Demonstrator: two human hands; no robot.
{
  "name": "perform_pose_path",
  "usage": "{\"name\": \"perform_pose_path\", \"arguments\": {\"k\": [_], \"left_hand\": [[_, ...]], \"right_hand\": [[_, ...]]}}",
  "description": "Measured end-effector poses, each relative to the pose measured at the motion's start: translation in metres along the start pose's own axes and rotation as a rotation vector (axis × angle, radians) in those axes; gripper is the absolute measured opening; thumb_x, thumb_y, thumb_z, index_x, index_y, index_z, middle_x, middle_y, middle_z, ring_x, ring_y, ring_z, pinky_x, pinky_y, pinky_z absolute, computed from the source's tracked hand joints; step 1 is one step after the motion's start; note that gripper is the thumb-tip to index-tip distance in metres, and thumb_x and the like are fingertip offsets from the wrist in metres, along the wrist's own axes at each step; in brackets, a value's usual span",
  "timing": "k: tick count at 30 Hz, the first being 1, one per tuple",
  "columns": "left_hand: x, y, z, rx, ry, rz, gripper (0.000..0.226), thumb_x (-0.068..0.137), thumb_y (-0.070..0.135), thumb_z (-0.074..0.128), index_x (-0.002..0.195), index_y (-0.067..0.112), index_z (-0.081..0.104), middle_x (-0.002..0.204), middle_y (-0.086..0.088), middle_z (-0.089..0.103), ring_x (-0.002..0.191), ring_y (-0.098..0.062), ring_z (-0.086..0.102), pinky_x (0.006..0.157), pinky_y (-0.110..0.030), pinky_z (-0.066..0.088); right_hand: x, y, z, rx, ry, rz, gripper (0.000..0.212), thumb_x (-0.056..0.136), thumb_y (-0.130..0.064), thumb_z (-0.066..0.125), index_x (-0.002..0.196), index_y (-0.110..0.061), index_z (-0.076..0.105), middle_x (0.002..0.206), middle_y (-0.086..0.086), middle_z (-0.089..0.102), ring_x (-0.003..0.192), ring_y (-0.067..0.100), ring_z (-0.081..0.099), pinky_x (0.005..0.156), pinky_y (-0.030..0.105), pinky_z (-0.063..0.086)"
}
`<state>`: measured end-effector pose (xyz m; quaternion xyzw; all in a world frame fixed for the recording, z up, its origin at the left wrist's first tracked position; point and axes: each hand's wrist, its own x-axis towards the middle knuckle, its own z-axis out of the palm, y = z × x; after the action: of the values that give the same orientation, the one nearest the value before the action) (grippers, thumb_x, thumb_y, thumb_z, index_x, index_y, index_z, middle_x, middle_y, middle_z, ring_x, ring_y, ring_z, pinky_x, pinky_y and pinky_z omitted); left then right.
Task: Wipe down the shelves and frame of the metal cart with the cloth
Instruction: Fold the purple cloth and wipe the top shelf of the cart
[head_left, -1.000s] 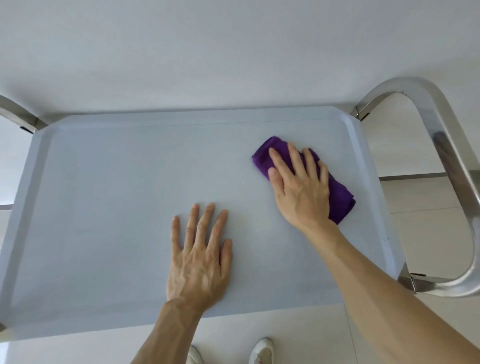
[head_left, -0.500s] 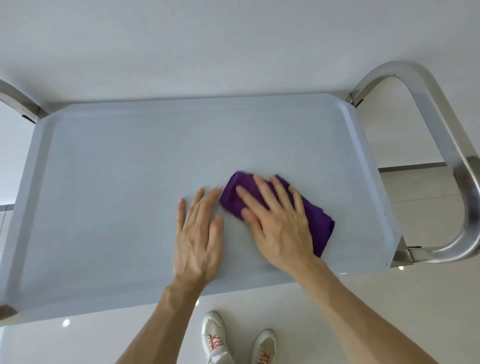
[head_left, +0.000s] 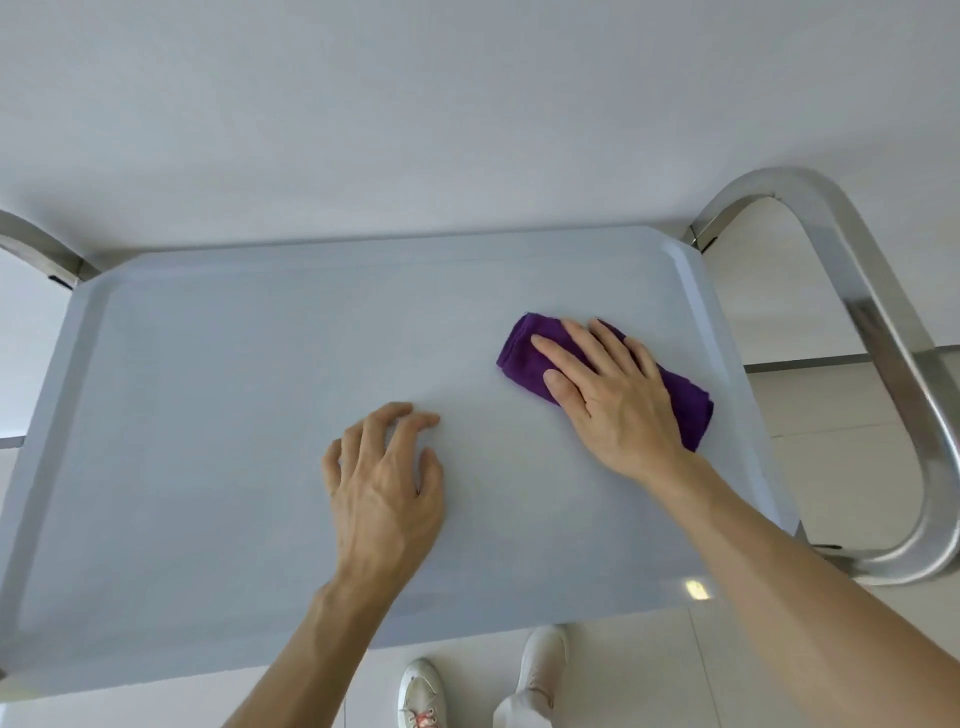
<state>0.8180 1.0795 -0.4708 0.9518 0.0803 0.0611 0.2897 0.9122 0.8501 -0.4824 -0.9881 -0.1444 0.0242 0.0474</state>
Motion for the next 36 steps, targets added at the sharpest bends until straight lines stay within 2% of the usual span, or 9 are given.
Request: {"name": "perform_pose_path", "arguments": {"k": [2,5,8,11,18,23,26,30,36], "left_hand": [[0.025,0.012,0.007,0.024,0.002,0.037,0.033,0.086,0.014,0.055,0.117,0.015,0.066,0.131,-0.007,0.056,0.116,-0.029,0.052,0.101,-0.042,0.033],[0.069,0.028,0.024,0.128,-0.073,0.122,0.037,0.091,0.016,0.059,0.128,0.014,0.061,0.143,-0.013,0.047,0.126,-0.034,0.048,0.11,-0.051,0.03],[0.088,0.034,0.042,0.264,-0.169,0.134,0.045,0.101,0.032,0.042,0.144,0.02,0.044,0.157,-0.006,0.032,0.143,-0.031,0.028,0.117,-0.055,0.014],[0.083,0.029,0.052,0.373,-0.186,0.146,0.053,0.102,0.041,0.025,0.151,0.024,0.033,0.16,-0.001,0.026,0.148,-0.03,0.018,0.119,-0.056,0.008],[0.085,0.029,0.056,0.42,-0.192,0.124,0.052,0.1,0.04,0.028,0.149,0.026,0.035,0.159,0.0,0.028,0.148,-0.028,0.018,0.119,-0.056,0.01],[0.086,0.029,0.055,0.433,-0.212,0.111,0.053,0.1,0.04,0.025,0.151,0.026,0.032,0.159,-0.002,0.03,0.149,-0.026,0.017,0.12,-0.056,0.01],[0.086,0.029,0.053,0.409,-0.203,0.114,0.053,0.099,0.04,0.025,0.15,0.026,0.035,0.158,-0.001,0.031,0.149,-0.026,0.018,0.12,-0.055,0.012],[0.086,0.028,0.054,0.372,-0.18,0.117,0.052,0.098,0.04,0.027,0.147,0.027,0.039,0.158,0.002,0.031,0.148,-0.026,0.021,0.12,-0.054,0.012],[0.085,0.027,0.056,0.368,-0.157,0.136,0.052,0.098,0.04,0.026,0.147,0.026,0.04,0.158,0.001,0.032,0.147,-0.028,0.022,0.12,-0.054,0.012]], "right_hand": [[0.013,0.009,0.002,-0.021,0.034,-0.004,0.047,0.107,-0.048,0.021,0.151,-0.041,0.036,0.16,-0.005,0.034,0.148,0.025,0.029,0.119,0.044,0.022],[0.019,0.015,0.006,-0.036,0.091,-0.032,0.045,0.107,-0.046,0.024,0.149,-0.04,0.04,0.158,-0.003,0.039,0.145,0.027,0.034,0.117,0.046,0.026],[0.031,0.024,0.008,-0.022,0.117,-0.077,0.043,0.108,-0.046,0.026,0.148,-0.04,0.041,0.156,-0.005,0.04,0.144,0.025,0.036,0.115,0.046,0.029],[0.055,0.04,0.004,0.011,0.129,-0.093,0.042,0.108,-0.045,0.029,0.146,-0.04,0.045,0.154,-0.006,0.044,0.143,0.023,0.039,0.115,0.045,0.03],[0.102,0.018,0.007,0.005,0.174,0.188,0.043,0.107,-0.042,0.028,0.147,-0.035,0.043,0.156,0.003,0.041,0.144,0.032,0.036,0.114,0.055,0.027],[0.116,-0.027,0.009,0.05,0.115,-0.197,0.042,0.106,-0.042,0.032,0.146,-0.039,0.045,0.157,-0.002,0.041,0.147,0.03,0.032,0.116,0.055,0.025],[0.125,-0.012,0.004,0.037,0.081,-0.266,0.043,0.107,-0.045,0.027,0.148,-0.042,0.041,0.158,-0.005,0.038,0.148,0.025,0.031,0.118,0.05,0.022],[0.128,0.057,-0.008,-0.011,0.113,-0.055,0.044,0.106,-0.047,0.026,0.148,-0.043,0.041,0.153,-0.008,0.044,0.142,0.024,0.04,0.116,0.047,0.026],[0.091,0.112,-0.013,-0.03,0.051,0.261,0.05,0.103,-0.057,0.021,0.151,-0.044,0.031,0.158,-0.007,0.034,0.145,0.025,0.03,0.109,0.065,0.029]]}}
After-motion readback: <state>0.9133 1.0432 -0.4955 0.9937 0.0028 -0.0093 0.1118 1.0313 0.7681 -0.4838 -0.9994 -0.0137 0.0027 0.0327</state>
